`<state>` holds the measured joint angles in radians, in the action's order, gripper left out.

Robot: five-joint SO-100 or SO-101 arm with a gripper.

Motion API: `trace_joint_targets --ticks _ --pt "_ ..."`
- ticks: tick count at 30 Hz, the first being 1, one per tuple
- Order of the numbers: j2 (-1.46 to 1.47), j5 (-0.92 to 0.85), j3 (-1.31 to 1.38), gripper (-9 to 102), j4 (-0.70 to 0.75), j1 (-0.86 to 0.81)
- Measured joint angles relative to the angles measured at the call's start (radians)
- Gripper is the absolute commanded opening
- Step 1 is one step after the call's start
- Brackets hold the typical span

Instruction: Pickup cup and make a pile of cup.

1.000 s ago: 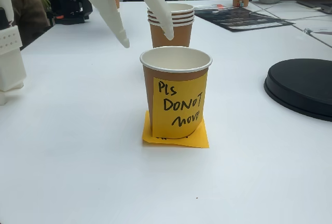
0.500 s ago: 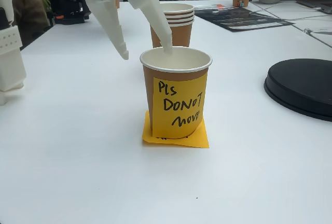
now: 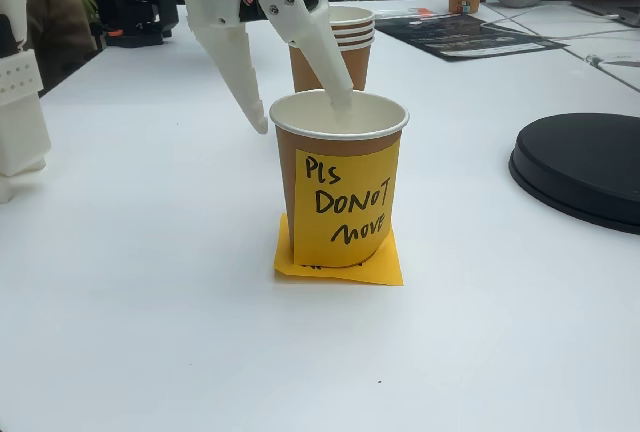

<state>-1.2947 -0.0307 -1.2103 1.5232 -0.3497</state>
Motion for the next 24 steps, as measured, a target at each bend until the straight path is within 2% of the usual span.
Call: trace_joint_targets --ticks 24 --pt "0.123 0.0 0.018 27 0.0 0.0"
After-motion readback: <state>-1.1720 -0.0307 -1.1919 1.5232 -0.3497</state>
